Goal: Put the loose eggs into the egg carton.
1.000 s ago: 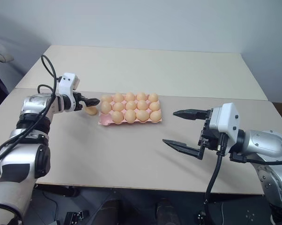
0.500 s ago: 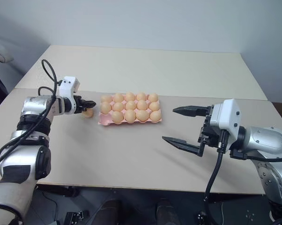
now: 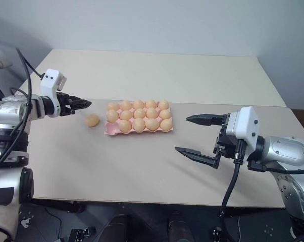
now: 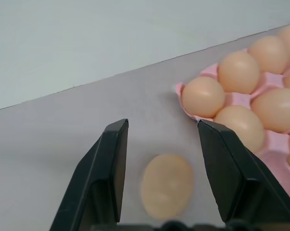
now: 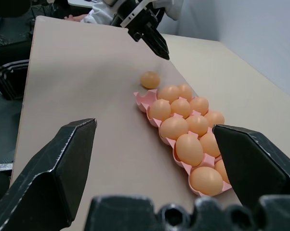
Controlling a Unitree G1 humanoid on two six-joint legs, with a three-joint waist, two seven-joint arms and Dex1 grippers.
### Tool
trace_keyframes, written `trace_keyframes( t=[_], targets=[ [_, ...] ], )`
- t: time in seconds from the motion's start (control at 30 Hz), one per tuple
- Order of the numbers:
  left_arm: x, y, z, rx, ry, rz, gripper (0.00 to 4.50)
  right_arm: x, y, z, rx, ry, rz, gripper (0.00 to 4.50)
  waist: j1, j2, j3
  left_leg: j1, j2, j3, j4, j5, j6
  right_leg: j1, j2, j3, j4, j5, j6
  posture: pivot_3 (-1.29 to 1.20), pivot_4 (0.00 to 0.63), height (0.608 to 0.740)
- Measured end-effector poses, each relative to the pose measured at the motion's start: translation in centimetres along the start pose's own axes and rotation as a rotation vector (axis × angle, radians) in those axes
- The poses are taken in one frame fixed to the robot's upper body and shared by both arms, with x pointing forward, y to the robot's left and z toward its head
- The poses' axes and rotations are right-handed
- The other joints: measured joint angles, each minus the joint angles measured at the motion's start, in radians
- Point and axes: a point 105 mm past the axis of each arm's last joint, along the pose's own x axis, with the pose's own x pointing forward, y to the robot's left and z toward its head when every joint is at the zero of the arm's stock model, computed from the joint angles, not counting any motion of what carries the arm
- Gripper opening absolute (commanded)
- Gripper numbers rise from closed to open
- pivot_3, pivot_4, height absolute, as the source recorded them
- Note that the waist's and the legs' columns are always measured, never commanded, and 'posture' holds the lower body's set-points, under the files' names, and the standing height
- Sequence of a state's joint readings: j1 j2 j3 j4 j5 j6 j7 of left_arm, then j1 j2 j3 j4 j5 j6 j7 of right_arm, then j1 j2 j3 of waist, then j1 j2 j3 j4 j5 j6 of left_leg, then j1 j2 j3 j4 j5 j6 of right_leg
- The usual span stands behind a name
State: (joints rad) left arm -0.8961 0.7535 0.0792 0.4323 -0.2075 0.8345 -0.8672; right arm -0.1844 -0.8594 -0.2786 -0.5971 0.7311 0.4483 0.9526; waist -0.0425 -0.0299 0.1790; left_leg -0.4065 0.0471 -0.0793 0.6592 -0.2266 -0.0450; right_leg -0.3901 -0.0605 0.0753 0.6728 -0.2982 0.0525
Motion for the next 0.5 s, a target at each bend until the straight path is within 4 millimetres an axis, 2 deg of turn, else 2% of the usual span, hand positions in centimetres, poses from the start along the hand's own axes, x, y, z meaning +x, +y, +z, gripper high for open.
trace_keyframes(
  t=[0.2,0.27,0.5],
  targets=[
    [-2.0,0.3,-0.8,-0.032,-0.038,-0.050,3.75,0.0,0.1,-0.1,0.005,0.002,0.000,4.50,0.000,0.000,0.000,0.000,0.000,0.000,0.000,0.000,0.000,0.000,0.000,0.000,0.000,0.000,0.000,0.00,0.150,0.740],
    [-2.9,0.7,-0.7,-0.034,-0.053,-0.051,4.41,0.0,0.2,-0.2,0.009,0.005,0.000,4.50,0.000,0.000,0.000,0.000,0.000,0.000,0.000,0.000,0.000,0.000,0.000,0.000,0.000,0.000,0.000,0.00,0.150,0.740],
    [-4.0,0.1,0.1,-0.011,-0.097,-0.126,4.46,0.0,0.2,-0.3,0.012,0.006,0.000,4.50,0.002,0.000,0.000,0.000,0.000,0.000,0.000,0.000,0.000,0.000,0.000,-0.001,0.000,0.000,0.000,0.00,0.150,0.740]
  ],
)
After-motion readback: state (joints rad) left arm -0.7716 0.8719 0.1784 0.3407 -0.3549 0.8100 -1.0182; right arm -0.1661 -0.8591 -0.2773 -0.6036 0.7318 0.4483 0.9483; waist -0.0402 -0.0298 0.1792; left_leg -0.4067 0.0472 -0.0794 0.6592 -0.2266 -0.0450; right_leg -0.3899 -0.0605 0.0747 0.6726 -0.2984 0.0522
